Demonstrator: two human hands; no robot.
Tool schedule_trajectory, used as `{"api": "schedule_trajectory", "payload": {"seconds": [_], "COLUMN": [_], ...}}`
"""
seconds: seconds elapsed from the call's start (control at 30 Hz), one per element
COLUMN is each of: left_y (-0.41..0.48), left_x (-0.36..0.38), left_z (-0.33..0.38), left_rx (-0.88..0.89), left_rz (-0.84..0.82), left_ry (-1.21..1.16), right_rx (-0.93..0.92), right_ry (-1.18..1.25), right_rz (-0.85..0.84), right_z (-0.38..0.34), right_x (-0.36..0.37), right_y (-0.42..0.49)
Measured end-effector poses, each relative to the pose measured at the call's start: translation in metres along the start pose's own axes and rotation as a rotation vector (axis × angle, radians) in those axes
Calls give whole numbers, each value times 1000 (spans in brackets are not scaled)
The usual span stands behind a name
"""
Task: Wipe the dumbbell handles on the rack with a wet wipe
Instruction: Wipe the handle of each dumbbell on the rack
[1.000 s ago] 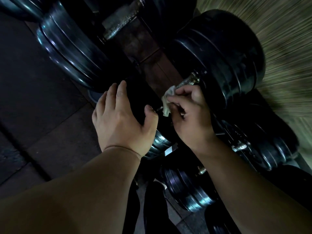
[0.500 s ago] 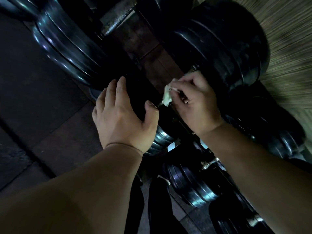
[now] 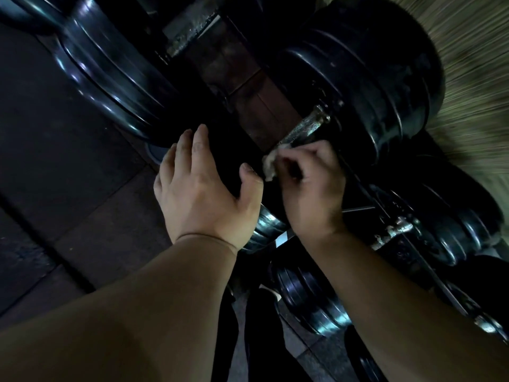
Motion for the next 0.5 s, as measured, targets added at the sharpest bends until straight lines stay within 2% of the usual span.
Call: {"api": "schedule_trajectory", "payload": {"seconds": [0.07,0.13,0.3,0.5], "left_y": [0,1,2,1], "left_x": [0,2,1,2], "left_z": [-1,-1,0,0], "left_rx": [-3,-5,17,28], "left_rz": [6,6,16,18], "left_ry": [1,3,13,6], "right_rx": [169,269,517,558], "right_ry": [98,160,409,484], "right_rz": [166,236,82,352], "right_z": [5,7,-4,3], "right_x": [-12,-17,8,-14], "right_y": [11,17,-7,24]}}
Point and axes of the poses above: each hand's wrist, its own y-axis towards the middle knuckle, its own x-axis out of the palm, z = x × y, the point moved 3 cm from there along y, towards the middle knuckle, and after that the axes turned 11 degrees about -z, right-handed, at the moved point
